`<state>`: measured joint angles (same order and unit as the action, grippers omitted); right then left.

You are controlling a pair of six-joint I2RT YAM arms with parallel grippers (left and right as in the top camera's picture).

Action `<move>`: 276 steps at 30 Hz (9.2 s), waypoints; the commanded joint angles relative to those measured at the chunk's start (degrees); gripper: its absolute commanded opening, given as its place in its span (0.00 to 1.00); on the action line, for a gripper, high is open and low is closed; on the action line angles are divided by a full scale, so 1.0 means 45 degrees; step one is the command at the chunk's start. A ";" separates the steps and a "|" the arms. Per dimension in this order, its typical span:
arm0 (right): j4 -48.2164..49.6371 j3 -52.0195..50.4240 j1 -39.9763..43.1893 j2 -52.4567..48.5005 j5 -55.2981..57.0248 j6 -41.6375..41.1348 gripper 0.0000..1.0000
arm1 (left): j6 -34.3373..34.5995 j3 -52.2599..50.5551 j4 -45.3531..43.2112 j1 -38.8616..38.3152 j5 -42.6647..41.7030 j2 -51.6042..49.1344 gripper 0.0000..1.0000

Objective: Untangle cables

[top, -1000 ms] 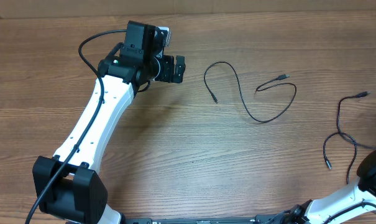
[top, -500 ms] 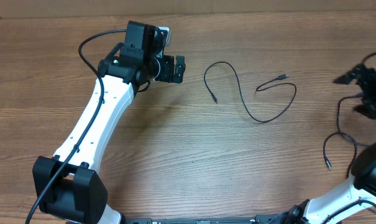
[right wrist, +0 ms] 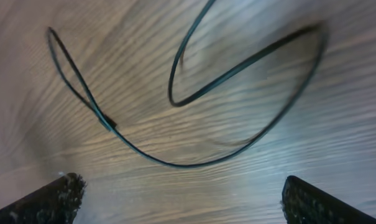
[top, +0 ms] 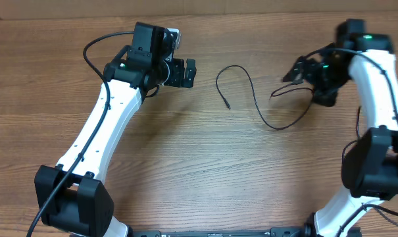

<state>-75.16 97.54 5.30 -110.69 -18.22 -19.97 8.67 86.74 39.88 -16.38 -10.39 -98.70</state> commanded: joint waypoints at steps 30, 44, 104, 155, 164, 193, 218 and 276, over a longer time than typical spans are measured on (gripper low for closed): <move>0.6649 -0.5518 -0.4804 0.0097 0.0316 -0.9228 0.91 | 0.0078 0.0282 0.0000 0.0029 0.0112 0.0102 1.00; 0.6693 -0.5508 -0.4949 0.1171 0.0704 -0.9122 0.88 | 0.0078 0.0282 0.0000 0.0029 0.0112 0.0102 1.00; 0.5333 -0.5523 -0.3745 0.1166 0.2613 -1.3318 0.82 | 0.0078 0.0282 0.0000 0.0029 0.0112 0.0102 1.00; 0.5183 -0.5523 -0.4260 0.1156 0.2608 -1.3561 0.78 | 0.0078 0.0282 0.0000 0.0029 0.0112 0.0102 1.00; 0.4580 -0.5523 -0.4260 0.1156 0.2778 -1.3945 0.83 | 0.0078 0.0282 0.0000 0.0029 0.0112 0.0102 1.00; 0.3866 -0.6033 -0.4197 0.1141 0.4313 -1.5669 1.00 | 0.0078 0.0282 0.0000 0.0029 0.0112 0.0102 1.00; 0.7213 -0.7922 -0.4527 0.1146 0.4473 -1.4984 0.04 | 0.0078 0.0282 0.0000 0.0029 0.0112 0.0102 1.00; 0.5042 -0.2089 0.4284 0.2662 0.0495 -0.4877 1.00 | 0.0078 0.0282 0.0000 -0.0019 0.0112 0.0102 1.00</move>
<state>-50.70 88.16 27.09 -97.89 -15.07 -43.48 8.67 86.74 39.88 -16.40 -10.39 -98.70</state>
